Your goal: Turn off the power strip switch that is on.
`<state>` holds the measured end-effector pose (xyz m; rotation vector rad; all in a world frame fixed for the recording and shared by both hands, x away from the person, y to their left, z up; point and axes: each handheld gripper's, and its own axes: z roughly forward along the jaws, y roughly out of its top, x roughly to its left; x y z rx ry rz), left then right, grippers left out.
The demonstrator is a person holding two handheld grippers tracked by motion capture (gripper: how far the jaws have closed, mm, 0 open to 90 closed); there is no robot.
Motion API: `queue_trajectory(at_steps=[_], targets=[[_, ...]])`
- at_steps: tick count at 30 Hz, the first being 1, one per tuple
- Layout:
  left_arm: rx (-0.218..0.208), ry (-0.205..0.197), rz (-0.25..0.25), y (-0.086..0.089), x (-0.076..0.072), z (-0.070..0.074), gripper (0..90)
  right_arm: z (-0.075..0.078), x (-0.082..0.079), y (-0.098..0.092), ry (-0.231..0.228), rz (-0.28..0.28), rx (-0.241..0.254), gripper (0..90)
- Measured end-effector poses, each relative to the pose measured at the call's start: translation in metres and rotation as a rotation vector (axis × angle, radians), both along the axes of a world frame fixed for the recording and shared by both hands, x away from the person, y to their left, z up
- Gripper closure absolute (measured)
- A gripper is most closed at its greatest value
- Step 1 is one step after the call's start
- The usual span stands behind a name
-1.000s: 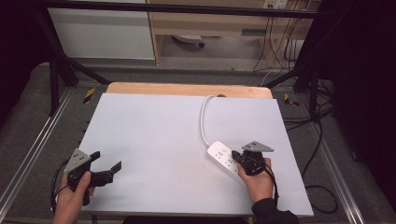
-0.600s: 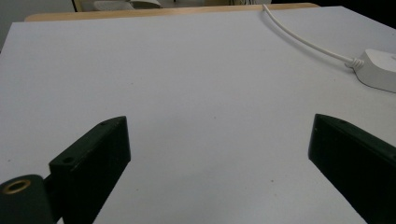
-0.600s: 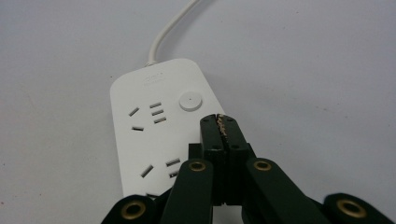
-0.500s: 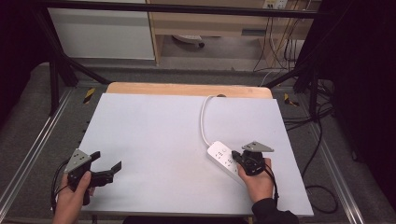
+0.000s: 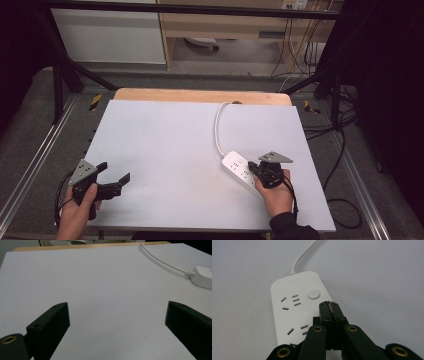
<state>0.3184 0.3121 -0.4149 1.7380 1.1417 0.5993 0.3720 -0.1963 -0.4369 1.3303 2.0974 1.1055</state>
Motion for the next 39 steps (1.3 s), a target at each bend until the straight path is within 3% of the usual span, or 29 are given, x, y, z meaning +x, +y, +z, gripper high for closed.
queue_trajectory(at_steps=[16,39], targets=[[-0.002,-0.001,-0.002,0.0003,-0.0002,0.0001,5.6,-0.0003,0.0001,0.0016,0.000,0.000,-0.019,90.0],[0.001,0.005,0.002,0.0010,0.0001,-0.0003,5.6,-0.0002,0.0007,-0.0001,0.009,0.001,0.001,90.0]])
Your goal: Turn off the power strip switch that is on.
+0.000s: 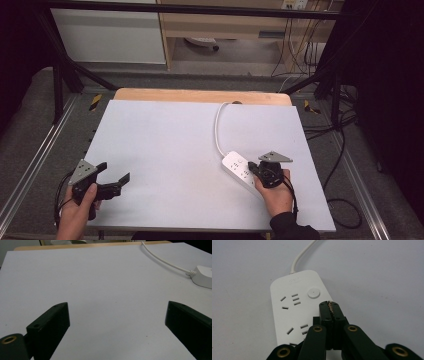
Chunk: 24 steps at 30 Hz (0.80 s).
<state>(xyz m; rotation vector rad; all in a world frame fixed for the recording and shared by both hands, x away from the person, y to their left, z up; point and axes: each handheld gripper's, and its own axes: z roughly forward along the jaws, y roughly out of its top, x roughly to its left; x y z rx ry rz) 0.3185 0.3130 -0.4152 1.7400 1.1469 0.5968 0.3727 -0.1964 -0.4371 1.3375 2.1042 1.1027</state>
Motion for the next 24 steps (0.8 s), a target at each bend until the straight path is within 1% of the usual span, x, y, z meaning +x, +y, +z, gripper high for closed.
queue_trajectory(at_steps=[5,9,11,22,24], targets=[[0.001,0.000,-0.003,-0.0004,0.0001,0.0000,5.6,-0.0001,-0.0007,0.0009,-0.007,-0.001,-0.008,90.0],[0.002,-0.002,-0.002,-0.0005,0.0001,0.0000,5.6,0.0000,-0.0005,-0.0001,0.000,-0.004,0.004,90.0],[0.000,0.000,-0.001,-0.0003,0.0001,0.0000,5.6,0.0001,-0.0010,0.0010,-0.006,-0.003,-0.009,90.0],[0.003,0.000,-0.004,-0.0001,0.0004,-0.0001,5.6,0.0003,-0.0007,0.0012,-0.006,-0.003,-0.011,90.0],[0.002,0.001,-0.003,-0.0005,0.0004,-0.0002,5.6,0.0007,-0.0006,0.0011,0.001,-0.007,0.000,90.0]])
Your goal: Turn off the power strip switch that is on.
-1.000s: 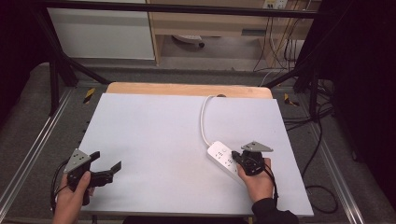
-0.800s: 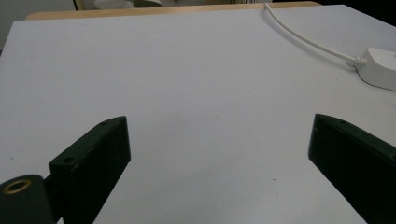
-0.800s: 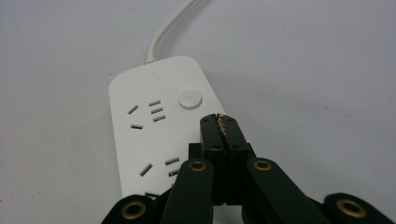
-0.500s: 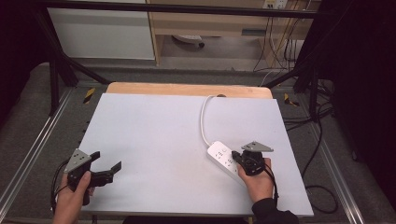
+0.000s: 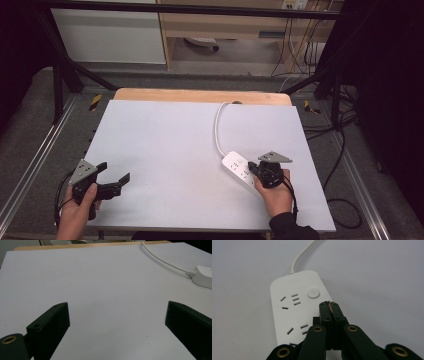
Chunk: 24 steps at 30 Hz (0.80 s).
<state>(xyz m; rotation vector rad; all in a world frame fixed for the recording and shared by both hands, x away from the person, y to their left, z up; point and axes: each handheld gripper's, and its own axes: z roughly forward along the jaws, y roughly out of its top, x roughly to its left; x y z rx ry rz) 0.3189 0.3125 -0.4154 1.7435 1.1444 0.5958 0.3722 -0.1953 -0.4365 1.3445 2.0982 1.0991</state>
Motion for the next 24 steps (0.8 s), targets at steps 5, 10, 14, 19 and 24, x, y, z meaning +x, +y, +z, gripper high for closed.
queue_trajectory(at_steps=[5,10,14,19,24], targets=[[0.003,-0.001,0.000,-0.0006,0.0000,0.0000,5.6,0.0000,0.0000,-0.0002,-0.008,0.012,-0.008,90.0],[0.003,-0.001,0.001,0.0004,0.0003,-0.0001,5.6,0.0012,0.0016,-0.0025,-0.007,0.014,0.021,90.0],[-0.001,-0.002,0.000,0.0006,0.0002,0.0002,5.6,0.0014,0.0017,-0.0029,-0.007,0.014,0.024,90.0],[-0.004,-0.007,0.000,0.0009,0.0000,0.0007,5.6,0.0028,-0.0003,-0.0048,-0.006,0.015,0.026,90.0],[-0.002,-0.003,-0.003,0.0003,0.0003,0.0004,5.6,0.0057,-0.0024,-0.0054,-0.022,0.023,0.041,90.0]])
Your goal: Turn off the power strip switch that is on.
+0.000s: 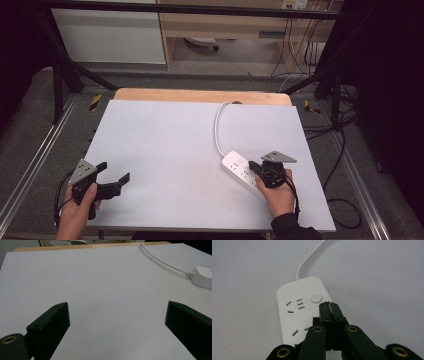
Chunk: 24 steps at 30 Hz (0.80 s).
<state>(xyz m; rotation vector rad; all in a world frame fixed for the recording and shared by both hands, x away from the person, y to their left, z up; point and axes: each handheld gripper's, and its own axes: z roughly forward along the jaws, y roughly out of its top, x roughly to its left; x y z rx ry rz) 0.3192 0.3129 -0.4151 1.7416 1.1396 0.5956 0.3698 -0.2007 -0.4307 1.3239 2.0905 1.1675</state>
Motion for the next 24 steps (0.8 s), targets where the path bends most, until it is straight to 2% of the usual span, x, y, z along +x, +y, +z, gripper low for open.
queue_trajectory(at_steps=[7,15,24], targets=[[0.000,0.000,0.001,-0.0003,-0.0002,0.0000,5.6,0.0043,-0.0034,0.0045,-0.014,0.013,-0.003,85.0],[-0.004,-0.001,0.005,0.0008,-0.0001,0.0000,5.6,0.0091,-0.0064,0.0045,-0.028,0.012,0.017,72.9],[0.004,0.000,0.002,-0.0010,-0.0002,-0.0003,5.6,0.0099,-0.0066,0.0040,-0.040,0.034,0.054,46.5]])
